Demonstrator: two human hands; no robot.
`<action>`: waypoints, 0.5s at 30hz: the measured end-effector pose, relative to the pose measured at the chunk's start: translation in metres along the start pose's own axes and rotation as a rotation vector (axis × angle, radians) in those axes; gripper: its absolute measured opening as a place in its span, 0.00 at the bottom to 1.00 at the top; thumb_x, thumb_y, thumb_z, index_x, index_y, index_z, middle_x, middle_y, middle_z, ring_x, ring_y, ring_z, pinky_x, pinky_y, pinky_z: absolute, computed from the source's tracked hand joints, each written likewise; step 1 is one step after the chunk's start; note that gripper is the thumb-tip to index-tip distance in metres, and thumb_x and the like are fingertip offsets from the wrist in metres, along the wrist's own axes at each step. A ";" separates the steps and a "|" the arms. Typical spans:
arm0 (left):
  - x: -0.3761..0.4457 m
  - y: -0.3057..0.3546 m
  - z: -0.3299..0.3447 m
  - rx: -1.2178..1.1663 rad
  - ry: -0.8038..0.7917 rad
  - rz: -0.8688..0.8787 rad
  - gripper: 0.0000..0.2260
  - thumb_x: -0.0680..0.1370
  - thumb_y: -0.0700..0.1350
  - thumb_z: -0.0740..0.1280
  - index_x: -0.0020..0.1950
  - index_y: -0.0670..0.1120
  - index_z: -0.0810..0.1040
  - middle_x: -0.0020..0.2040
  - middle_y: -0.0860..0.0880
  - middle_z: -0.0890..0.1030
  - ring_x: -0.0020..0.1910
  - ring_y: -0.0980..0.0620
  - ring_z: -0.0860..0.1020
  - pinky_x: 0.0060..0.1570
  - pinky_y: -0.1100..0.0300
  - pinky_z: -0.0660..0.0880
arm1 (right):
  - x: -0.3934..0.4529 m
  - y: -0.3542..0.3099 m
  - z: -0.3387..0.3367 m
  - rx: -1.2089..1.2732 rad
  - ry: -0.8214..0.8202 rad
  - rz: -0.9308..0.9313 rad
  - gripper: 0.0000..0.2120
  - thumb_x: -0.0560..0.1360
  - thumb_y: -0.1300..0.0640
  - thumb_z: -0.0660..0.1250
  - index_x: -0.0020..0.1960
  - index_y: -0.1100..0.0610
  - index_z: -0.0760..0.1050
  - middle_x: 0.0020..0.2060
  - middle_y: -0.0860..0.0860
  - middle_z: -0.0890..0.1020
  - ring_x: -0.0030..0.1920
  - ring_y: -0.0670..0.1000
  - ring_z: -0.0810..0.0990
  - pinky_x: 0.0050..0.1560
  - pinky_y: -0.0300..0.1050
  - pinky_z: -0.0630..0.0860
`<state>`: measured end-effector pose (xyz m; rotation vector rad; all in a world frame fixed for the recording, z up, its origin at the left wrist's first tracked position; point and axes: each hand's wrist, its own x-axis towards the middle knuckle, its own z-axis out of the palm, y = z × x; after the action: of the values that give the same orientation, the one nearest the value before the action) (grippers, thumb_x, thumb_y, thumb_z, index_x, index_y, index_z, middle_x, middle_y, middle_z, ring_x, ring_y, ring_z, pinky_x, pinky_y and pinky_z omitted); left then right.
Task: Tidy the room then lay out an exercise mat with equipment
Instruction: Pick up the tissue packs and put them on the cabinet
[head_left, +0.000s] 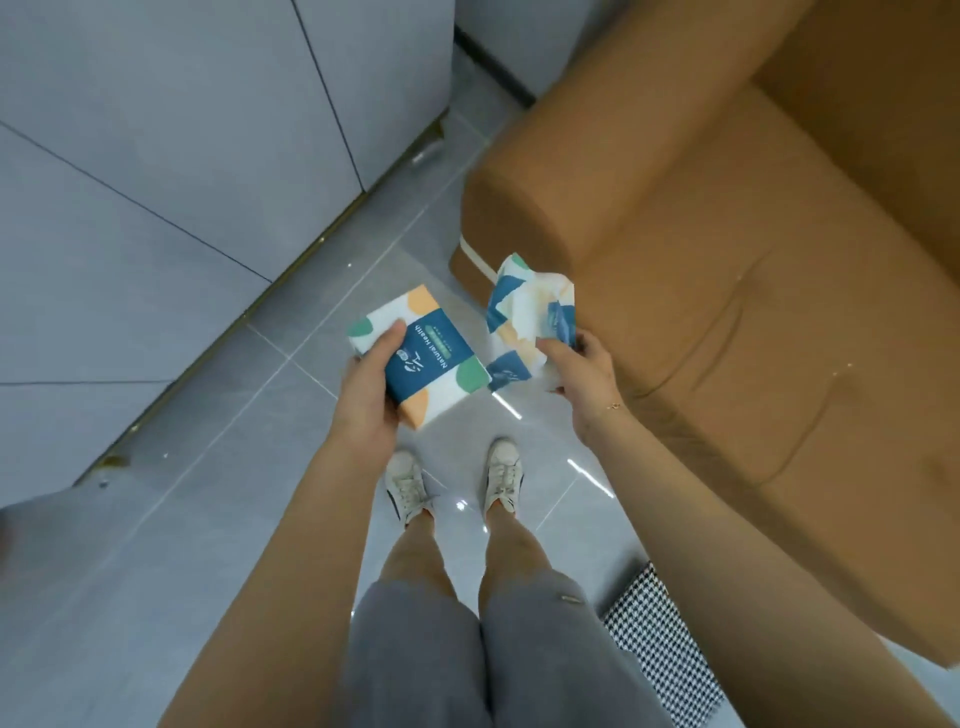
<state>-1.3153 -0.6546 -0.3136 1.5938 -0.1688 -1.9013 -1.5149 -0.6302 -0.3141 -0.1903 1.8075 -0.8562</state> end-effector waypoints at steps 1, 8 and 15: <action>-0.017 0.013 -0.001 -0.023 0.008 0.036 0.32 0.69 0.52 0.74 0.70 0.44 0.69 0.60 0.44 0.81 0.55 0.48 0.81 0.42 0.57 0.80 | -0.019 -0.014 -0.001 0.012 -0.029 -0.021 0.11 0.75 0.60 0.68 0.56 0.55 0.72 0.49 0.53 0.79 0.43 0.50 0.79 0.44 0.46 0.79; -0.131 0.079 -0.015 -0.103 -0.063 0.171 0.27 0.72 0.43 0.70 0.70 0.42 0.69 0.58 0.44 0.81 0.51 0.48 0.80 0.49 0.53 0.77 | -0.132 -0.069 0.005 0.061 -0.119 -0.134 0.12 0.74 0.58 0.68 0.56 0.54 0.73 0.52 0.53 0.80 0.44 0.51 0.80 0.36 0.45 0.77; -0.186 0.135 -0.030 -0.056 -0.078 0.265 0.17 0.74 0.45 0.69 0.63 0.47 0.76 0.56 0.45 0.83 0.52 0.47 0.79 0.56 0.48 0.72 | -0.185 -0.108 0.034 0.098 -0.248 -0.171 0.18 0.73 0.56 0.70 0.62 0.55 0.72 0.54 0.56 0.82 0.46 0.54 0.82 0.42 0.49 0.78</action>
<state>-1.2248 -0.6501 -0.1004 1.3860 -0.3401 -1.7469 -1.4380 -0.6302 -0.1117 -0.3748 1.5303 -0.9937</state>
